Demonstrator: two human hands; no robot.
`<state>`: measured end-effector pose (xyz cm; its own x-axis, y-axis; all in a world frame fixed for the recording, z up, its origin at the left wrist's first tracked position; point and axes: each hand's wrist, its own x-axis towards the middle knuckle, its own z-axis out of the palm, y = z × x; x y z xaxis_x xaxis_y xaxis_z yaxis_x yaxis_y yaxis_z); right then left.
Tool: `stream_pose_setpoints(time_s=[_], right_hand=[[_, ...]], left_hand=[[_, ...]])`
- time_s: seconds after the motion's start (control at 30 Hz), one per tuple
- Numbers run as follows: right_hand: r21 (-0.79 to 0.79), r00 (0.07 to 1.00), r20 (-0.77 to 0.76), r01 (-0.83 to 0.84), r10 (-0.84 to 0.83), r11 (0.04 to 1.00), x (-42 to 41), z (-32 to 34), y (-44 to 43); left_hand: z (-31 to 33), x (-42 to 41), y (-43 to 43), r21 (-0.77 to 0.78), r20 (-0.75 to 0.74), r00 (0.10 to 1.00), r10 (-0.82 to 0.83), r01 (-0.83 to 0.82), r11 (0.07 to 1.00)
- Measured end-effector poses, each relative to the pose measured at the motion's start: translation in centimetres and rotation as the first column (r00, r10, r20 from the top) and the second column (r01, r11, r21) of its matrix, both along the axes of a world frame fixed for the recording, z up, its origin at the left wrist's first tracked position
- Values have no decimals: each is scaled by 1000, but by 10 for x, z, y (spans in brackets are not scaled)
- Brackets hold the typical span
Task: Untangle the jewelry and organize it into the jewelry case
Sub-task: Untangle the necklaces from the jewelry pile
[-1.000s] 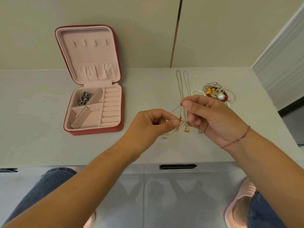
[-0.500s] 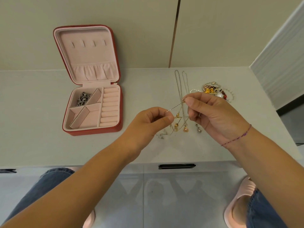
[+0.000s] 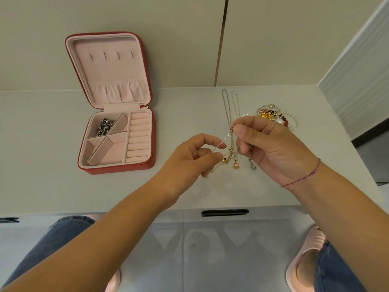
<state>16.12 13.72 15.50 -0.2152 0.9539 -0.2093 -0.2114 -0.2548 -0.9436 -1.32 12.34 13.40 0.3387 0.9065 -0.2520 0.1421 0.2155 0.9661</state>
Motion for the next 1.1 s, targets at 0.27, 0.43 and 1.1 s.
stream_pose_setpoints(time_s=[0.27, 0.43, 1.1], right_hand=[[16, 998, 14, -59, 59, 998, -5, -3, -2], [-6, 998, 59, -33, 33, 999, -3, -4, -1], [-13, 868, 466, -185, 170, 983, 4, -9, -4]], left_hand=[[5, 2, -3, 63, 112, 993, 24, -31, 998], [0, -2, 3, 54, 109, 980, 165, -172, 984], [-4, -13, 18, -240, 394, 869, 298, -216, 946]])
